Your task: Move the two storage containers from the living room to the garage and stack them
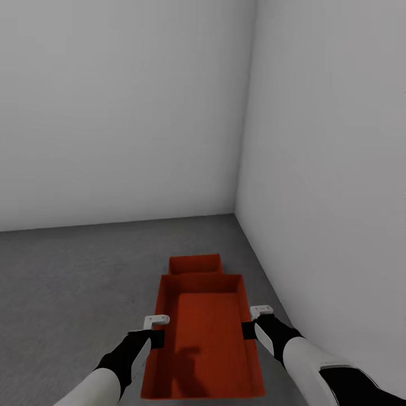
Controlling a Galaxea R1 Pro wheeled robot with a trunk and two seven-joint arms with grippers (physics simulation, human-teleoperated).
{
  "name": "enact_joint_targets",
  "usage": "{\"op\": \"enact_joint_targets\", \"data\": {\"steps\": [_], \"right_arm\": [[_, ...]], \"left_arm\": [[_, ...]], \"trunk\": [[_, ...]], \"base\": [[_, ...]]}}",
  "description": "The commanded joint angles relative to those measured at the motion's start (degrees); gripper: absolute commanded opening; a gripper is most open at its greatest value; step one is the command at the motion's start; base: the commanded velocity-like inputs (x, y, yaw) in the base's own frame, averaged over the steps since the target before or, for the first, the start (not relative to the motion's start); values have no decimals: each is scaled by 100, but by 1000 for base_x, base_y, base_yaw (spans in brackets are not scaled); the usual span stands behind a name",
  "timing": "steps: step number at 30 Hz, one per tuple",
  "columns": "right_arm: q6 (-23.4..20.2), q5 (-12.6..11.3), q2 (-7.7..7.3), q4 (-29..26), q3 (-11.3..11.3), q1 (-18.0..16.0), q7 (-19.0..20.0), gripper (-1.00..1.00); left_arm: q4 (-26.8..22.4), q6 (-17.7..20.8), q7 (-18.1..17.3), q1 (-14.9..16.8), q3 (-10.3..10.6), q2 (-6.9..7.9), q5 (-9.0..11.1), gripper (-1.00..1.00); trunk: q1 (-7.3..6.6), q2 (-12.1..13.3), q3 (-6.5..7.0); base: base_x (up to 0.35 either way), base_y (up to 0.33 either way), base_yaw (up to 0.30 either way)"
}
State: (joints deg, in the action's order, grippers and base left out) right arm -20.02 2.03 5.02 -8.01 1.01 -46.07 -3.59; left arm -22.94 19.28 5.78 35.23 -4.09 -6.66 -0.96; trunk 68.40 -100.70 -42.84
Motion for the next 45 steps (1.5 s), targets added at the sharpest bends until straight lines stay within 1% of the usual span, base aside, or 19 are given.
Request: {"op": "enact_joint_targets", "data": {"steps": [1,10,45], "right_arm": [[-28,-115,-1,-27,330,-7,25,-100],[-28,-115,-1,-27,330,-7,25,-100],[-28,-115,-1,-25,330,-7,25,-100]], "left_arm": [[9,94,-50,-3,105,69,161,-100],[9,94,-50,-3,110,69,160,-100],[9,94,-48,-4,110,69,158,-100]], "trunk": [[-1,-3,-5],[-1,-3,-5],[-1,-3,-5]], "base": [[1,0,-40],[94,22,-12],[253,13,0]]}}
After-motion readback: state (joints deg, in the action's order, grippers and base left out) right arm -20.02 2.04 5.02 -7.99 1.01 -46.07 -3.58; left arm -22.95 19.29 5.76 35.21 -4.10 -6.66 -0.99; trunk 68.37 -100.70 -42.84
